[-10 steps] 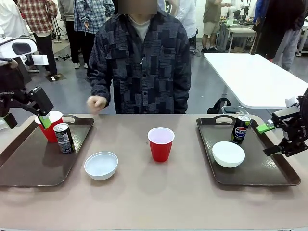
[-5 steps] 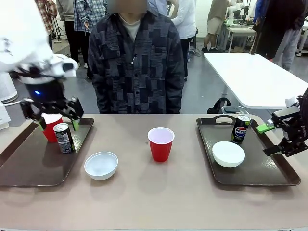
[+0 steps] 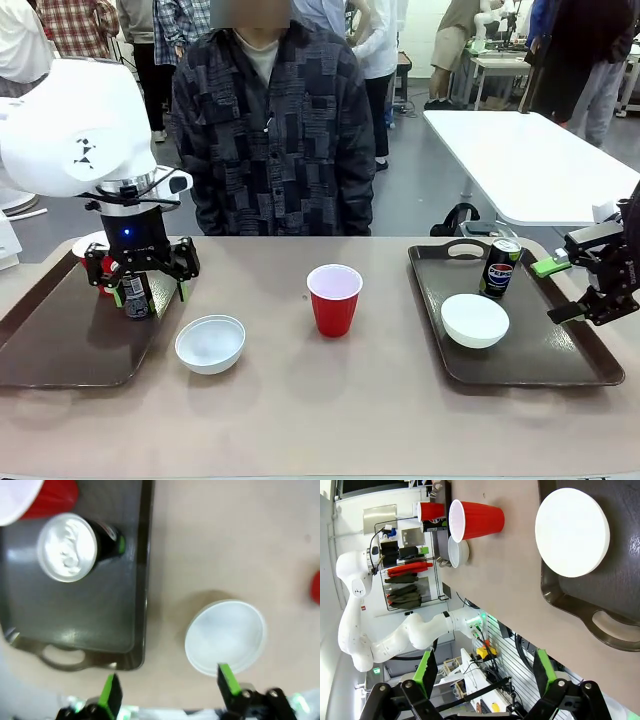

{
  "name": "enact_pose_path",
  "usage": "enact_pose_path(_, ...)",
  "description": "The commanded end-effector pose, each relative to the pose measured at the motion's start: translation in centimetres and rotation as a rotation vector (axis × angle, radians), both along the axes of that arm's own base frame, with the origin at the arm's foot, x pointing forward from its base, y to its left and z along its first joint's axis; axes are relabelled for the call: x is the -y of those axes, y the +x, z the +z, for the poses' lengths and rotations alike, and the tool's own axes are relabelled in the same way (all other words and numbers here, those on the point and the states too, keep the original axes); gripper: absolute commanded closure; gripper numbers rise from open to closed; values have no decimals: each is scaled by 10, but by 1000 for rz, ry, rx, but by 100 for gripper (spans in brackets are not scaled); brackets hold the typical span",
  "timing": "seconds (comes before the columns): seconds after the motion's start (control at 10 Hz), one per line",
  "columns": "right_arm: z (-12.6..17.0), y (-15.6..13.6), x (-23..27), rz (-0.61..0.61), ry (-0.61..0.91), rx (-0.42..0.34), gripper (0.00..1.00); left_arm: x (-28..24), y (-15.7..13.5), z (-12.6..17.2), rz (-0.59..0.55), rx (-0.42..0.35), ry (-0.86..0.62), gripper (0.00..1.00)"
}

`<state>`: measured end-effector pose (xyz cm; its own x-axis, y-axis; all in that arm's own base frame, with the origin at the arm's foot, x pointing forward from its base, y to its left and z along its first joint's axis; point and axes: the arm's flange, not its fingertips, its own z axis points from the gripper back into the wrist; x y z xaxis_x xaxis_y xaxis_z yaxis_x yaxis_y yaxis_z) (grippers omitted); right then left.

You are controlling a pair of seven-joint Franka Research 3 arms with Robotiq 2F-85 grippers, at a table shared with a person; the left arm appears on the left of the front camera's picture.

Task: Prepare tableware on both trays.
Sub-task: Pick up a Picnic Bowl from the table and place it on a Handle tray.

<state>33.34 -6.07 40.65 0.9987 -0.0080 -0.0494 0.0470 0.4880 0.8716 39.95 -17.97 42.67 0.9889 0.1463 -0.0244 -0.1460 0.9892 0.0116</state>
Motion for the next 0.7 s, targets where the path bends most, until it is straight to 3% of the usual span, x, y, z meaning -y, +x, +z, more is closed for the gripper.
enact_pose_path(0.0, 0, -1, 1, 0, 16, 4, 0, 4, -6, 1, -29, -1, 31, 0)
enact_pose_path(0.3, 0, -1, 1, 0, 16, 4, 0, 4, -3, -1, -16, -3, 8, 0)
enact_pose_path(0.4, 0, -1, 1, 0, 16, 4, 0, 14, -11, -19, -19, -70, -40, 0)
enact_pose_path(0.6, 0, -1, 1, 0, 16, 4, 0, 25, -29, -35, -57, -29, -30, 0)
